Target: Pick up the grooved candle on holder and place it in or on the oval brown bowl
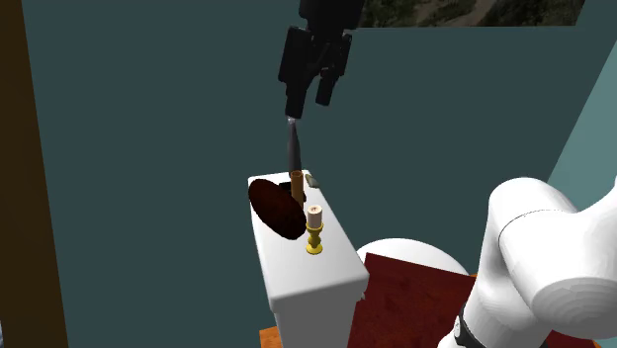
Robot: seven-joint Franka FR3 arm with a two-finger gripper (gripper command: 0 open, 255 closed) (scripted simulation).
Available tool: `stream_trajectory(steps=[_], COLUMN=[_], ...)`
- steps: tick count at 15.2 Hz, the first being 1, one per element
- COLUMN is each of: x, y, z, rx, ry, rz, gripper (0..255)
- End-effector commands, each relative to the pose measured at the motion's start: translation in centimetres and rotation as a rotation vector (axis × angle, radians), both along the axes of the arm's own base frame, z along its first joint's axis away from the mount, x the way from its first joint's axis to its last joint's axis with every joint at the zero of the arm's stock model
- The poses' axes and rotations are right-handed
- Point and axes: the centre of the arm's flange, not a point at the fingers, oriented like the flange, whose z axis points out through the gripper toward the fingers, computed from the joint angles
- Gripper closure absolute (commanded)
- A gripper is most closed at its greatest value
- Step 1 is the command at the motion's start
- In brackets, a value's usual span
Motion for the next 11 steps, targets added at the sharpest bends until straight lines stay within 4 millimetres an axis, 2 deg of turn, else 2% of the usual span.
stream_trajectory(steps=[1,11], x=[0.0,2.2], y=[0.0,-5.3], z=[0.0,-11.8], rx=[0.000,-0.008], ry=[0.000,0.045], rz=[0.000,-0.037], gripper=[0,0])
